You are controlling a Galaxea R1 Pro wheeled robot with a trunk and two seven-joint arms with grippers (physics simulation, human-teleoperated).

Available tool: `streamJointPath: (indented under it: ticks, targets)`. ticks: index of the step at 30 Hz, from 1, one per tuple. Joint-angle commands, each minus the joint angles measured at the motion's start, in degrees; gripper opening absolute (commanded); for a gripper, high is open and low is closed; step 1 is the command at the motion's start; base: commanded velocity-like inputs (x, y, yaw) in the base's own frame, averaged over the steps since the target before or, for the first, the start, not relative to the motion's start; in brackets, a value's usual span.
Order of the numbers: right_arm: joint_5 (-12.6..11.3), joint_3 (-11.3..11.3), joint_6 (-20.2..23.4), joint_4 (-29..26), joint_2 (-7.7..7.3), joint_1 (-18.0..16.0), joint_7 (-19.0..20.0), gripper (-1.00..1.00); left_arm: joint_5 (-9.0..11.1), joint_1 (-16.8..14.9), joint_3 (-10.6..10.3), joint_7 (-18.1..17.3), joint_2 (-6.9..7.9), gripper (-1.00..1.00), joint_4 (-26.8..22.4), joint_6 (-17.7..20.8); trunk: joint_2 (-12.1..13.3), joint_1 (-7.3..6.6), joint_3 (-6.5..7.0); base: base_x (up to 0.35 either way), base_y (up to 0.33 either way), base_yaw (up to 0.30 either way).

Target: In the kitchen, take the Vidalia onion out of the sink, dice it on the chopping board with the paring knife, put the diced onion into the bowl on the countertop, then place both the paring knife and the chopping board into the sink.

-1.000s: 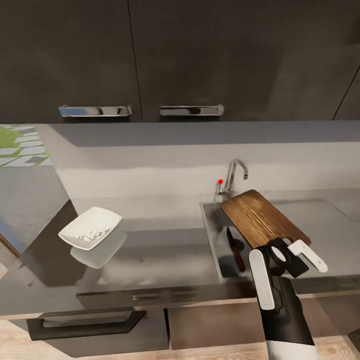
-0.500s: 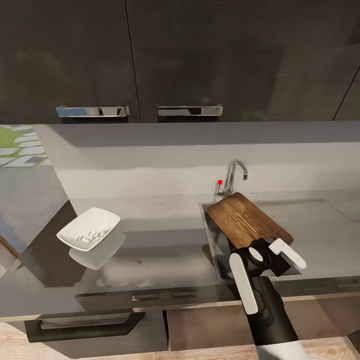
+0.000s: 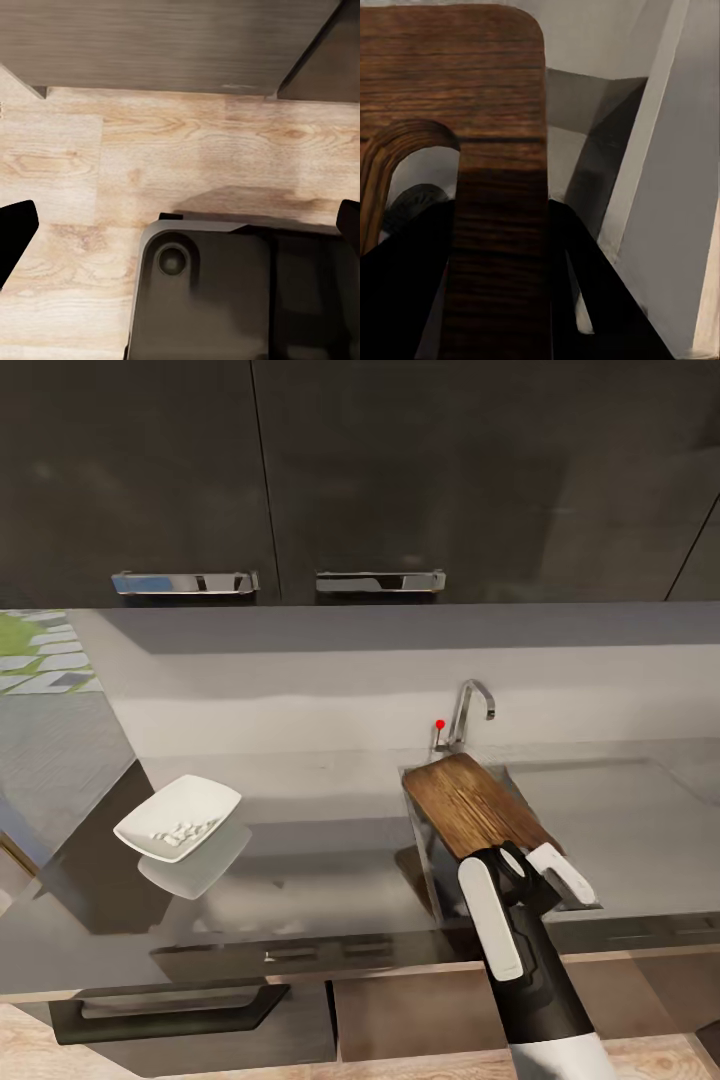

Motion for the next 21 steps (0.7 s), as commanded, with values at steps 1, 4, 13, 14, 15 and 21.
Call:
streamJointPath:
  ticks: [1, 4, 13, 14, 15, 21]
  targets:
    - [-2.49, 0.86, 0.48, -0.03, 0.0, -1.38, -1.65, -1.0, -0.04, 0.02, 0.07, 0.19, -0.04, 1.0, -0.1, -0.07, -0.12, 0.04, -0.11, 0.0, 0.0, 0.0]
    - [-5.12, 2.34, 0.37, 0.02, 0.0, -3.79, -5.25, -1.0, 0.01, 0.02, 0.07, 0.21, -0.04, 1.0, -0.09, -0.06, -0.12, 0.04, -0.11, 0.0, 0.0, 0.0]
    - [-5.31, 7.16, -2.99, 1.89, 0.0, -8.68, -11.94, -1.0, 0.06, 0.02, -0.01, 0.14, -0.04, 1.0, -0.04, -0.07, -0.12, 0.04, -0.11, 0.0, 0.0, 0.0]
    - [-5.27, 7.21, -3.19, 2.03, 0.0, -8.7, -11.94, -1.0, 0.06, 0.02, -0.01, 0.16, -0.04, 1.0, 0.01, -0.07, -0.12, 0.04, -0.11, 0.0, 0.0, 0.0]
    - [-5.24, 7.24, -3.32, 2.35, 0.0, -8.72, -11.94, -1.0, 0.06, 0.02, -0.01, 0.17, -0.04, 1.0, 0.06, -0.06, -0.12, 0.04, -0.11, 0.0, 0.0, 0.0]
    - [-3.21, 7.28, -3.53, 4.38, 0.0, -8.75, -11.94, -1.0, 0.06, 0.02, 0.01, 0.19, -0.04, 1.0, 0.08, -0.05, -0.12, 0.04, -0.11, 0.0, 0.0, 0.0]
